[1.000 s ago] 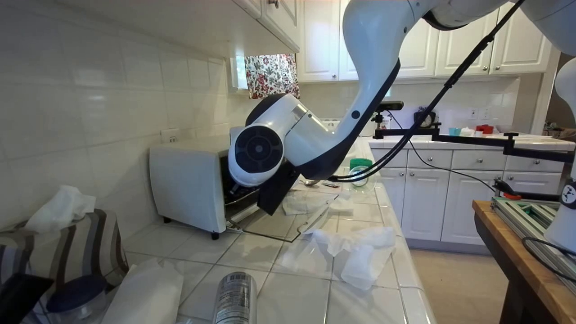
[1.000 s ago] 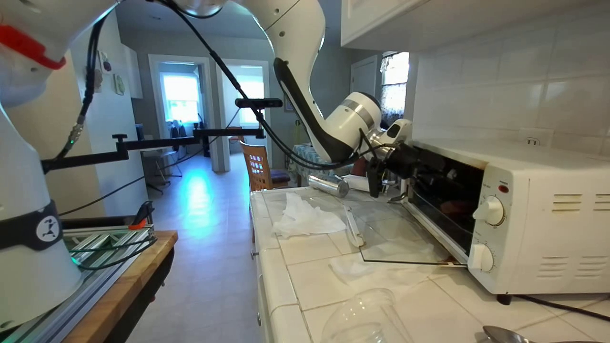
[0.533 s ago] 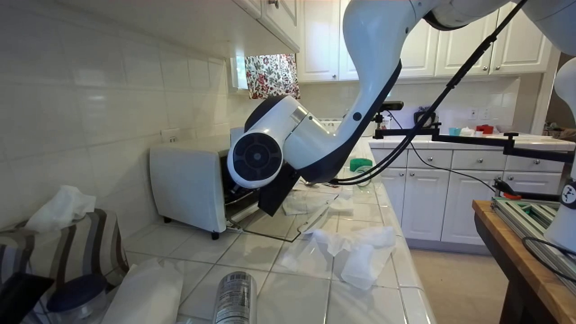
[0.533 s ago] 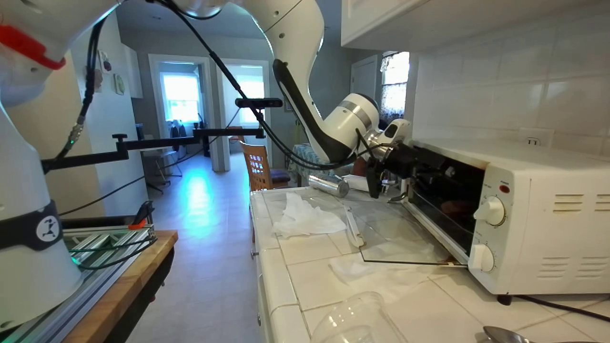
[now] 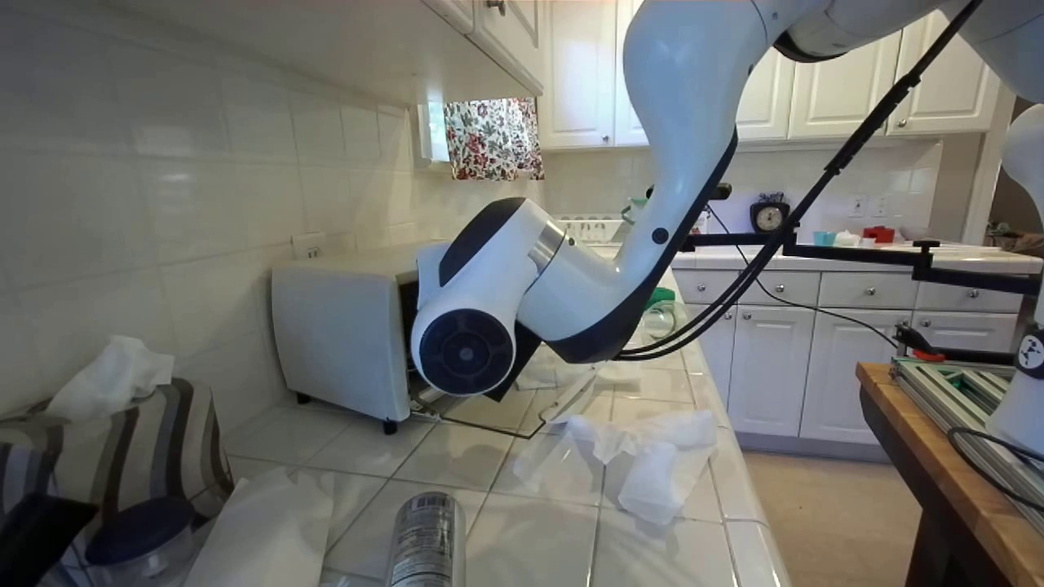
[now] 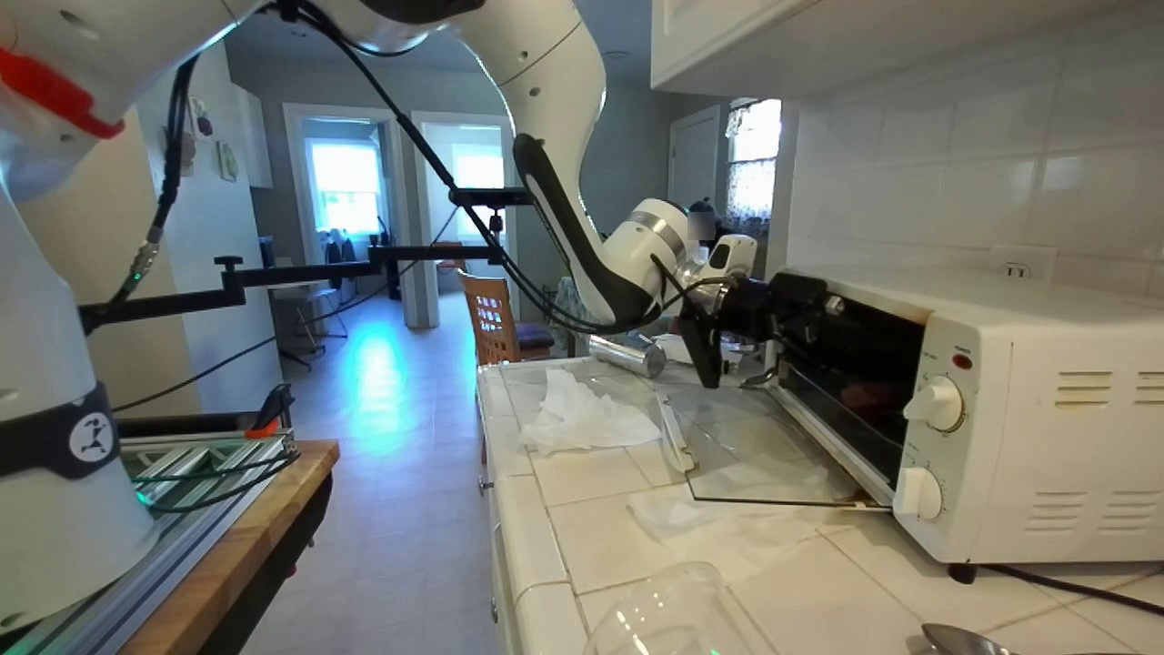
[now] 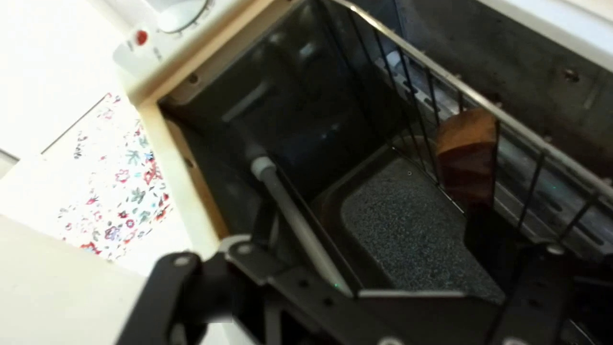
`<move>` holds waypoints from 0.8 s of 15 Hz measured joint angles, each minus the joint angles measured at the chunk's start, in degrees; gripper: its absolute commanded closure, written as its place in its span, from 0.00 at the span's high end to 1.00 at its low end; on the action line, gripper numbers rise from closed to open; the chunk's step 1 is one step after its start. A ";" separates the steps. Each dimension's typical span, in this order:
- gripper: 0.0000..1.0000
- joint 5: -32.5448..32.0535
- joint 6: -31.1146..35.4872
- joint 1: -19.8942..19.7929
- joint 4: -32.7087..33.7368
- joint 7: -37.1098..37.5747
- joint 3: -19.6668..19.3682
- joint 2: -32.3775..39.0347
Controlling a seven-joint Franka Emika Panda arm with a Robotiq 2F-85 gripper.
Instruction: Place the brown object to the right of the oven in the oven
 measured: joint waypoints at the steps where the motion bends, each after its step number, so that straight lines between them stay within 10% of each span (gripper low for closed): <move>1: 1.00 -0.56 -1.45 0.36 0.05 0.07 0.03 0.40; 12: 1.00 1.92 -6.08 1.53 -0.03 -0.01 5.08 -0.60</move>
